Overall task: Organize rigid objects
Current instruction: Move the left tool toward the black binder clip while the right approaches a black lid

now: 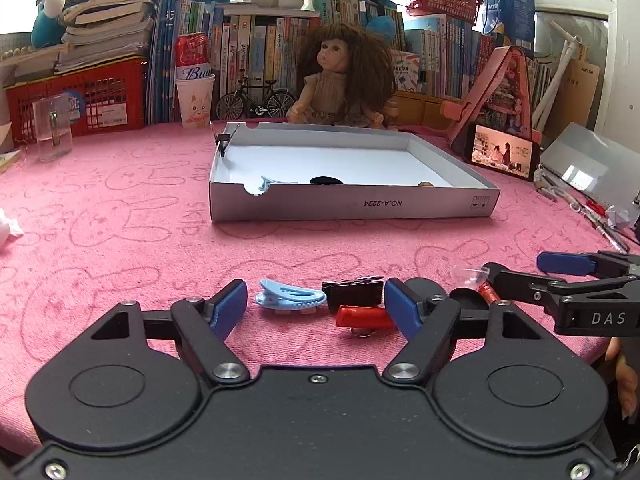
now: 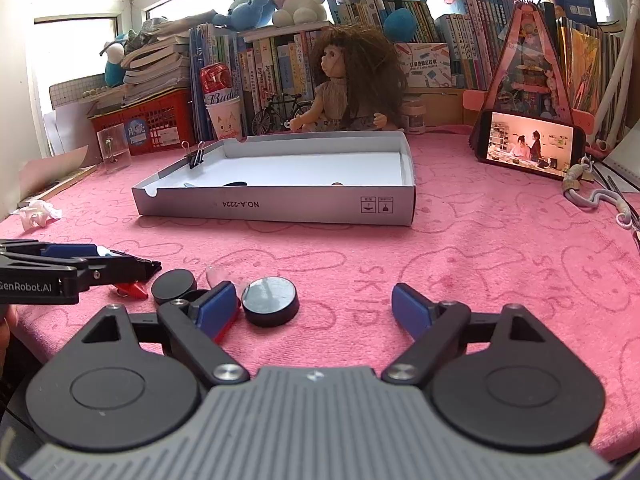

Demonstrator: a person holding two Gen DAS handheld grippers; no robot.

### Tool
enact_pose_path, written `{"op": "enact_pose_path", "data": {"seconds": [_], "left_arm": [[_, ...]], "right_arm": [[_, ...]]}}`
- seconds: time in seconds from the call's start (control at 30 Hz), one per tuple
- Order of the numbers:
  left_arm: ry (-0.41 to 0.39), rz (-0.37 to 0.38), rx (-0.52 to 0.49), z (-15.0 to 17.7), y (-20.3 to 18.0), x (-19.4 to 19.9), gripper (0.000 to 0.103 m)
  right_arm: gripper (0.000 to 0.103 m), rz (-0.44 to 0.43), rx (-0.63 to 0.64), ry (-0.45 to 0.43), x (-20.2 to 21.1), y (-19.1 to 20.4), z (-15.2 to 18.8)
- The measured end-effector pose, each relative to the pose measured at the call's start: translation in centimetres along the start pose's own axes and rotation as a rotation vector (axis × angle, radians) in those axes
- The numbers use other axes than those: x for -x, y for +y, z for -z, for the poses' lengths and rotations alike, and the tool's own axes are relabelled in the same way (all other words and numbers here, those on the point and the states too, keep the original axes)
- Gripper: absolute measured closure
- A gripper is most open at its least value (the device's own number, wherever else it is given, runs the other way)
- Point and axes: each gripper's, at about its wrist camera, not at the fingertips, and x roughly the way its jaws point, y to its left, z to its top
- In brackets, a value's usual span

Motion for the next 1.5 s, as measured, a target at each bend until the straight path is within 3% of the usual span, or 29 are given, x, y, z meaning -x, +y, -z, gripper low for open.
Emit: {"op": "enact_pose_path", "data": {"seconds": [0.17, 0.3, 0.43, 0.7, 1.0, 1.5], "left_arm": [[0.000, 0.002, -0.009, 0.0, -0.2, 0.0, 0.032], [-0.001, 0.007, 0.004, 0.0, -0.1, 0.3, 0.041], [-0.007, 0.018, 0.014, 0.6, -0.2, 0.8, 0.043], [-0.051, 0.031, 0.003, 0.5, -0.7, 1.9, 0.043], [-0.024, 0.025, -0.034, 1.1, -2.4, 2.2, 0.043], [0.010, -0.012, -0.025, 1.1, -3.8, 0.6, 0.059]], "right_arm": [[0.012, 0.012, 0.013, -0.009, 0.1, 0.2, 0.0], [0.012, 0.055, 0.019, -0.020, 0.2, 0.0, 0.1], [0.012, 0.075, 0.024, -0.027, 0.2, -0.2, 0.1], [0.012, 0.057, 0.080, -0.037, 0.5, 0.6, 0.4], [0.012, 0.063, 0.119, -0.041, 0.1, 1.6, 1.2], [0.016, 0.027, 0.158, -0.075, -0.1, 2.8, 1.8]]}}
